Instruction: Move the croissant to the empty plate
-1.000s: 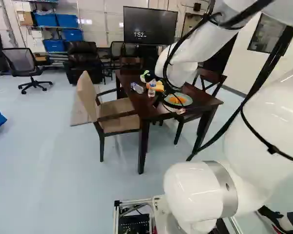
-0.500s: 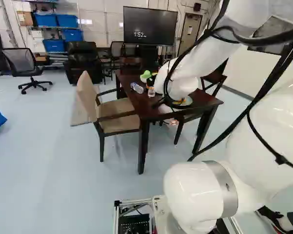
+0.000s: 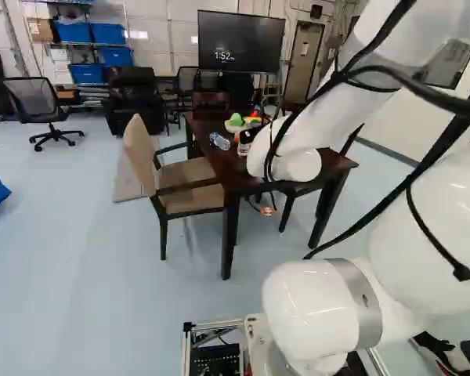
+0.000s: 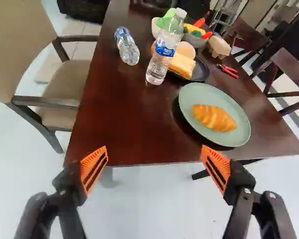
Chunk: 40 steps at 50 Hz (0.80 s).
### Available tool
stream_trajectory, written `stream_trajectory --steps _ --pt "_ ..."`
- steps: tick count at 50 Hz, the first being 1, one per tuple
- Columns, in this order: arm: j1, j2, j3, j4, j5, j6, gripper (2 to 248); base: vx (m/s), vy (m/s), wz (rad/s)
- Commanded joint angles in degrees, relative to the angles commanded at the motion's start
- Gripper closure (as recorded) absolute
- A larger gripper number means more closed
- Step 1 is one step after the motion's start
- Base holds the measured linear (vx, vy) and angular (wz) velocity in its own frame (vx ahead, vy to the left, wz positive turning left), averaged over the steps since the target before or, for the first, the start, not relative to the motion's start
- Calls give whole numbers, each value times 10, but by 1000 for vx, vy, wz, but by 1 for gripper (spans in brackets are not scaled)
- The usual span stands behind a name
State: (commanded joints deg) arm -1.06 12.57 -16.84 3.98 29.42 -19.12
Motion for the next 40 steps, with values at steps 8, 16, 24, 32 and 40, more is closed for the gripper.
stream_trajectory --steps 8,16,24,32,40 --pt "2 6 22 -8 39 36 3 0 0 0" --pt "4 12 43 -14 74 69 3 0 0 0" --pt "5 17 60 -20 105 97 3 0 0 0" --pt "7 22 76 -25 131 122 3 0 0 0" --pt "8 26 89 -30 155 144 3 0 0 0"
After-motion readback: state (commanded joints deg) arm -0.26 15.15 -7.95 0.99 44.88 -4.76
